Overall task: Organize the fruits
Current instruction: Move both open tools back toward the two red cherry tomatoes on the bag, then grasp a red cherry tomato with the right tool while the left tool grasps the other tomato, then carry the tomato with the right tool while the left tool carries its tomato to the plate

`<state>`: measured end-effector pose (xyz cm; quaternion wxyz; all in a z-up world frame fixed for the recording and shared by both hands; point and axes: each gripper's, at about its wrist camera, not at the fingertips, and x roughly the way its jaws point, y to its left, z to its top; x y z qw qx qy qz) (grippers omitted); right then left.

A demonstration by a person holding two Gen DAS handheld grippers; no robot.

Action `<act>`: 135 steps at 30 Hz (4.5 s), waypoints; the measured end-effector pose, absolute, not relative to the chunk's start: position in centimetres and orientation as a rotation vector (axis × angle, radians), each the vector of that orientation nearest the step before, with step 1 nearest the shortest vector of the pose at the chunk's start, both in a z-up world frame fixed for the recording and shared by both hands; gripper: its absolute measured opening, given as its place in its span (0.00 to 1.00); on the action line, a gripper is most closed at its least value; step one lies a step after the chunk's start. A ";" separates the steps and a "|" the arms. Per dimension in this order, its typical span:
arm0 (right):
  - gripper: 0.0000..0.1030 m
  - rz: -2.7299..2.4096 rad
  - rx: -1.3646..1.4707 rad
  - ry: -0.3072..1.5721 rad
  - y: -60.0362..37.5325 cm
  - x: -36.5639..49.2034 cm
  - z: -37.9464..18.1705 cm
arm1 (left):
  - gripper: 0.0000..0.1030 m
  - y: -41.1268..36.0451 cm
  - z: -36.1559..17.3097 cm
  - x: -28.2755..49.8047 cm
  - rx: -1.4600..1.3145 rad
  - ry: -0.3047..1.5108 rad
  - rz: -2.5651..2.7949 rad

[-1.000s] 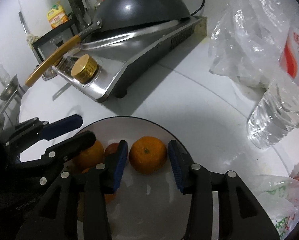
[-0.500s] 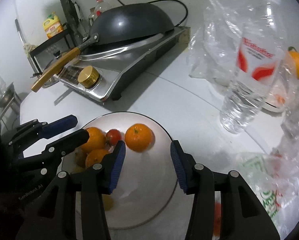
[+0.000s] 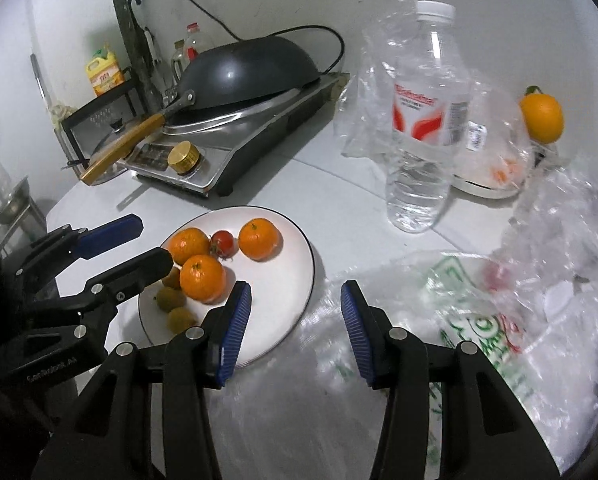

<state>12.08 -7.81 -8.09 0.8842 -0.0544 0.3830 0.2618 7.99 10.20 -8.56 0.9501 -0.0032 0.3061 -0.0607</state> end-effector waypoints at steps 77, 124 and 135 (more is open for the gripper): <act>0.28 0.501 -0.077 0.858 -19.5 13.1 -12.7 | 0.50 -4.6 -11.3 9.8 0.228 0.746 -0.268; 0.28 0.494 -0.011 0.814 -21.8 12.2 -12.2 | 0.28 -7.9 -13.2 12.1 0.309 0.803 -0.350; 0.28 0.488 -0.029 0.806 -21.4 10.2 -11.5 | 0.28 -7.9 -11.8 9.9 0.292 0.761 -0.377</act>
